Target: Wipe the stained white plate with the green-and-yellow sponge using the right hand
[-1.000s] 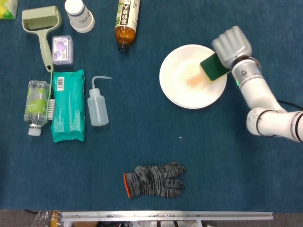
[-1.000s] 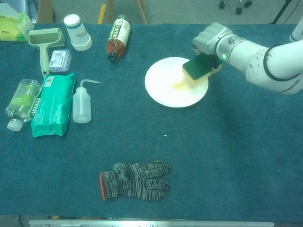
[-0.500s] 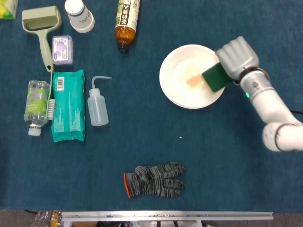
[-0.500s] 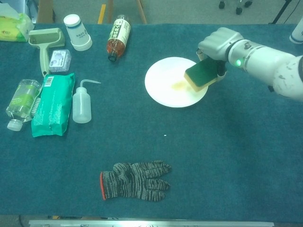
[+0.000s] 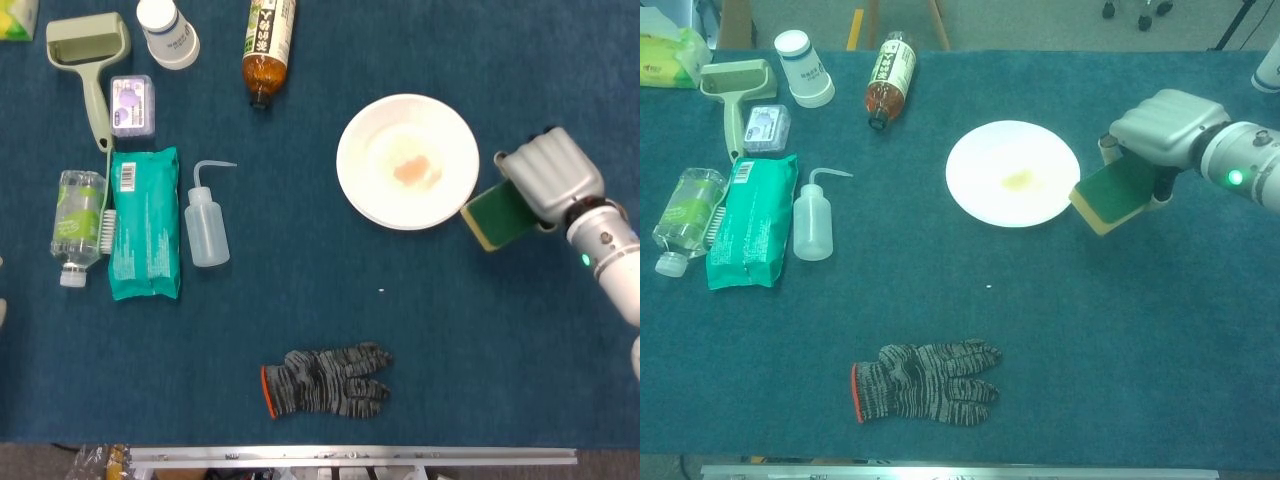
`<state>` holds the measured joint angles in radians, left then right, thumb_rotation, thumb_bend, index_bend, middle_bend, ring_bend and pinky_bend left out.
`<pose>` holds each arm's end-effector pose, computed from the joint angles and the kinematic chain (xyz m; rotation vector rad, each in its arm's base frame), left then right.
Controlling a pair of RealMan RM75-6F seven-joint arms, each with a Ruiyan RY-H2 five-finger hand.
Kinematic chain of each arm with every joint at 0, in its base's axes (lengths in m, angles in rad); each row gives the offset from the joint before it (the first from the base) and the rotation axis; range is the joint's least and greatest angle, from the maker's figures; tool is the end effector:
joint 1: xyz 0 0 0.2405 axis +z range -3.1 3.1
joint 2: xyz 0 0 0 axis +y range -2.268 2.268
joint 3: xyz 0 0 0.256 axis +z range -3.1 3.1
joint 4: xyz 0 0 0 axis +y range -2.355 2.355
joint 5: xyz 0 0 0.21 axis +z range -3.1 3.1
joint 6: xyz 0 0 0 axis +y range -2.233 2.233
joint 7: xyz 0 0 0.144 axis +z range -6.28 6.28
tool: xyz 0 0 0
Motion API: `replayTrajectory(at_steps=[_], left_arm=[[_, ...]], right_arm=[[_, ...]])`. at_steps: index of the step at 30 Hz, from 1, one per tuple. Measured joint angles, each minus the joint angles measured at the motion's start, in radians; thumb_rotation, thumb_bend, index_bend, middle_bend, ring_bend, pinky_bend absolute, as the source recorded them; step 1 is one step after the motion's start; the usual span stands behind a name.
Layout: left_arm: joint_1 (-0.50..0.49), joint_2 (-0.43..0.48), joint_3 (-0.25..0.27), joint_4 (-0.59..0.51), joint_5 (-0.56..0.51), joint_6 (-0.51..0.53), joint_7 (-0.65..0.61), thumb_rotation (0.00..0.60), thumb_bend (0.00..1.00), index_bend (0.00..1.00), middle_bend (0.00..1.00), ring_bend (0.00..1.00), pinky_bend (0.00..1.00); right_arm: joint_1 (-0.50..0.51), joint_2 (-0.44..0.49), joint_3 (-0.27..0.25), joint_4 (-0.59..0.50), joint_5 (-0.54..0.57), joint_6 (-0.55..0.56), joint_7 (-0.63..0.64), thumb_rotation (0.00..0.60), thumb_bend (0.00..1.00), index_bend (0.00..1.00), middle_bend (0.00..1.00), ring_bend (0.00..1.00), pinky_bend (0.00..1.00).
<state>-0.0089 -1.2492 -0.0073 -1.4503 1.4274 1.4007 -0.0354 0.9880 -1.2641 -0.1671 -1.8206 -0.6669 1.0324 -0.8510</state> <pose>-0.3599 0.1454 0.1192 -1.3306 -1.0748 -0.7369 -0.1766 -0.3145 0.0318 2.0702 -0.6298 0.2659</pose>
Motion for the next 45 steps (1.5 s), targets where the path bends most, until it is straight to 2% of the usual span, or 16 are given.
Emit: replayTrajectory(at_steps=[6, 10, 13, 15, 17, 18, 20, 25, 30, 33, 38, 45], left_arm=[[0.005, 0.001, 0.005, 0.003, 0.0, 0.006, -0.005, 0.6, 0.29, 0.36, 0.33, 0.16, 0.41], [0.008, 0.002, 0.006, 0.006, -0.004, 0.008, -0.011, 0.6, 0.29, 0.36, 0.33, 0.16, 0.41], [0.008, 0.003, 0.005, 0.01, -0.006, 0.008, -0.016, 0.6, 0.29, 0.36, 0.33, 0.16, 0.41], [0.007, 0.004, 0.005, 0.012, -0.006, 0.006, -0.019, 0.6, 0.29, 0.36, 0.33, 0.16, 0.41], [0.005, 0.003, 0.004, 0.013, -0.006, 0.005, -0.02, 0.6, 0.29, 0.36, 0.33, 0.16, 0.41], [0.006, 0.002, 0.006, 0.013, -0.004, 0.005, -0.02, 0.6, 0.29, 0.36, 0.33, 0.16, 0.41], [0.006, 0.001, 0.007, 0.013, -0.003, 0.006, -0.019, 0.6, 0.29, 0.36, 0.33, 0.16, 0.41], [0.005, 0.003, 0.007, 0.005, -0.001, 0.008, -0.014, 0.6, 0.29, 0.36, 0.33, 0.16, 0.41], [0.004, 0.004, 0.005, 0.001, 0.003, 0.014, -0.013, 0.6, 0.29, 0.36, 0.35, 0.17, 0.41], [0.003, 0.005, 0.005, -0.002, 0.007, 0.018, -0.016, 0.6, 0.29, 0.36, 0.34, 0.17, 0.41], [0.0, 0.005, 0.003, -0.006, 0.019, 0.026, -0.028, 0.6, 0.29, 0.36, 0.32, 0.17, 0.41], [-0.018, 0.009, -0.003, -0.03, 0.029, 0.021, -0.001, 0.6, 0.29, 0.36, 0.31, 0.19, 0.42]], right_arm=[[-0.019, -0.028, -0.017, 0.038, 0.001, -0.055, 0.01, 0.6, 0.05, 0.39, 0.56, 0.39, 0.36], [-0.022, -0.042, -0.025, 0.065, 0.025, -0.104, 0.015, 0.6, 0.05, 0.38, 0.48, 0.36, 0.36], [-0.018, -0.043, -0.028, 0.073, 0.05, -0.145, 0.023, 0.6, 0.01, 0.26, 0.36, 0.28, 0.36], [-0.012, -0.037, -0.031, 0.071, 0.073, -0.173, 0.029, 0.6, 0.0, 0.11, 0.21, 0.22, 0.37], [-0.004, -0.028, -0.034, 0.062, 0.096, -0.193, 0.035, 0.6, 0.0, 0.03, 0.1, 0.2, 0.38], [-0.001, -0.023, -0.035, 0.056, 0.102, -0.198, 0.038, 0.6, 0.0, 0.0, 0.04, 0.19, 0.38], [0.001, -0.012, -0.037, 0.043, 0.103, -0.201, 0.051, 0.6, 0.0, 0.0, 0.0, 0.18, 0.39], [-0.014, 0.016, -0.03, 0.01, 0.064, -0.188, 0.098, 0.6, 0.0, 0.0, 0.0, 0.18, 0.43], [-0.064, 0.068, -0.016, -0.043, -0.039, -0.13, 0.174, 0.6, 0.0, 0.0, 0.0, 0.18, 0.45], [-0.116, 0.095, -0.015, -0.059, -0.137, -0.042, 0.208, 0.6, 0.0, 0.0, 0.04, 0.18, 0.46], [-0.254, 0.15, -0.025, -0.07, -0.304, 0.151, 0.282, 0.6, 0.0, 0.1, 0.22, 0.18, 0.45], [-0.438, 0.234, -0.04, -0.078, -0.419, 0.316, 0.396, 0.6, 0.0, 0.15, 0.27, 0.18, 0.44]])
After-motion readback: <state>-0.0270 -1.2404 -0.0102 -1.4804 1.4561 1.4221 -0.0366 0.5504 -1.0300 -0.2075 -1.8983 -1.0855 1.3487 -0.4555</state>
